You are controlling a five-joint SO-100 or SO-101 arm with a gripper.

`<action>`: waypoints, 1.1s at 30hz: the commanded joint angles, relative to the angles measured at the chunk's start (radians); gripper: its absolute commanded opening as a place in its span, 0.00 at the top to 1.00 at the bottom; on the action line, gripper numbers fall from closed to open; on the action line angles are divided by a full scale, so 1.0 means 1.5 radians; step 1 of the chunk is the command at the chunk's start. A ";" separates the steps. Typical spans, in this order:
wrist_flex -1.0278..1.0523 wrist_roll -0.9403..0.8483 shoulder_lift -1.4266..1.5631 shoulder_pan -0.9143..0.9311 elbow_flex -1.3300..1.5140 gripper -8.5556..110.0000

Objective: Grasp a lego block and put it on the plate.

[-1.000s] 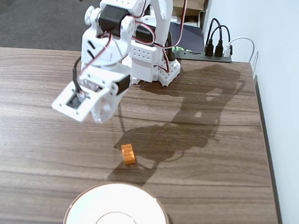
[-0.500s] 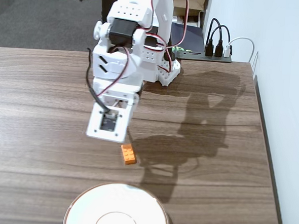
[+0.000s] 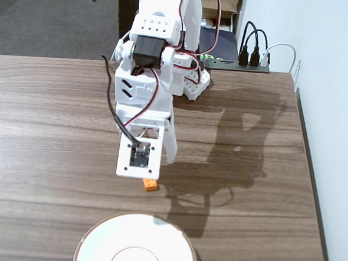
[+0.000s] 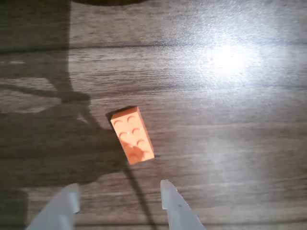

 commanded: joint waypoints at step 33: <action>-0.138 -0.022 -0.127 0.002 -0.028 0.76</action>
